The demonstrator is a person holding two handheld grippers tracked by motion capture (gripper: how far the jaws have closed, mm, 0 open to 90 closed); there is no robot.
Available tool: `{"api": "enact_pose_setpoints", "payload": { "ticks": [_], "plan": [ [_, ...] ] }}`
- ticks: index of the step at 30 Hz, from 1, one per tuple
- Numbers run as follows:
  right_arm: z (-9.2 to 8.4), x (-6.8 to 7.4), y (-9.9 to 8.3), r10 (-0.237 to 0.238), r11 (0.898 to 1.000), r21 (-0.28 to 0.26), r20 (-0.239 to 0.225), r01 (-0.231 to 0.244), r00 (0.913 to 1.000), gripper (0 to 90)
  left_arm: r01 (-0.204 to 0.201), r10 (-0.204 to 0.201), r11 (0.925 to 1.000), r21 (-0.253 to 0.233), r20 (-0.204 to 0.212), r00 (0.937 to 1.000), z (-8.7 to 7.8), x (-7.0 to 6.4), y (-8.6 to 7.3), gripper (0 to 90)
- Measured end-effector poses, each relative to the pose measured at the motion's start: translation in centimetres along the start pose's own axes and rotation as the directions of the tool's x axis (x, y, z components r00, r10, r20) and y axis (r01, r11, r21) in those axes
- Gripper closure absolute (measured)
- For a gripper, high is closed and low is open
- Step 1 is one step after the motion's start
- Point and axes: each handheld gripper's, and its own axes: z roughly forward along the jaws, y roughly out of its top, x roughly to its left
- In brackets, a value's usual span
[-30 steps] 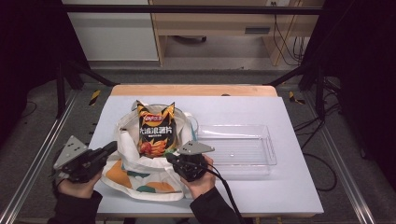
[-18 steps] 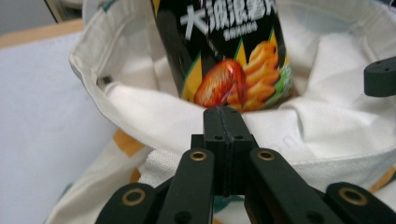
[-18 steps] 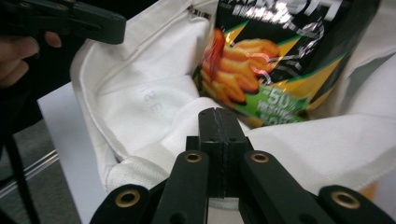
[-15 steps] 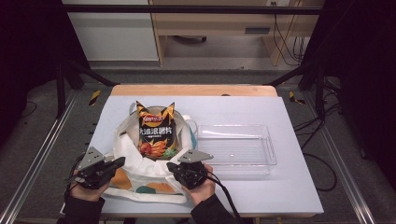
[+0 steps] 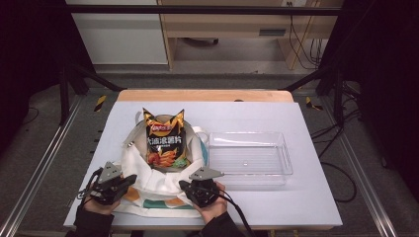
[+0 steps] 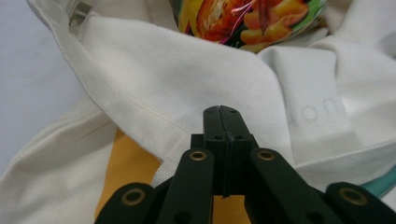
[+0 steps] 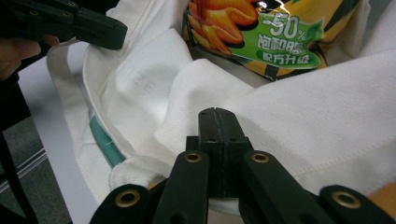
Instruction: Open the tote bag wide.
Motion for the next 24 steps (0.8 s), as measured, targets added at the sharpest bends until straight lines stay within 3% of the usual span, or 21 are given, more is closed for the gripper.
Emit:
{"api": "enact_pose_setpoints", "payload": {
  "ticks": [8,12,18,21,24],
  "plan": [
    [0.7,-0.2,-1.2,0.008,1.0,0.025,0.023,-0.008,0.9997,90.0,-0.04,0.04,0.9991,0.013,-0.014,0.9991,0.6,-0.3,-0.4,86.6],
    [0.9,-0.2,-1.4,-0.008,0.999,0.035,0.033,0.007,0.9994,90.0,-0.062,0.062,0.9981,-0.002,-0.012,0.998,0.4,-0.4,-0.3,79.2],
    [1.0,-0.1,-1.9,0.001,0.999,0.041,0.043,-0.003,0.9991,90.0,-0.045,0.044,0.998,-0.044,-0.022,0.9988,-0.3,-0.5,0.2,65.6],
    [1.0,-0.1,-2.0,0.0,0.999,0.041,0.043,-0.002,0.9991,90.0,-0.024,0.024,0.9984,-0.051,-0.003,0.9997,-0.5,-0.4,0.5,63.3],
    [1.1,-0.2,-2.0,-0.004,0.999,0.046,0.042,0.002,0.9991,90.0,-0.014,0.012,0.9962,-0.086,-0.02,0.9997,-0.8,-0.1,1.4,59.9]
  ]
}}
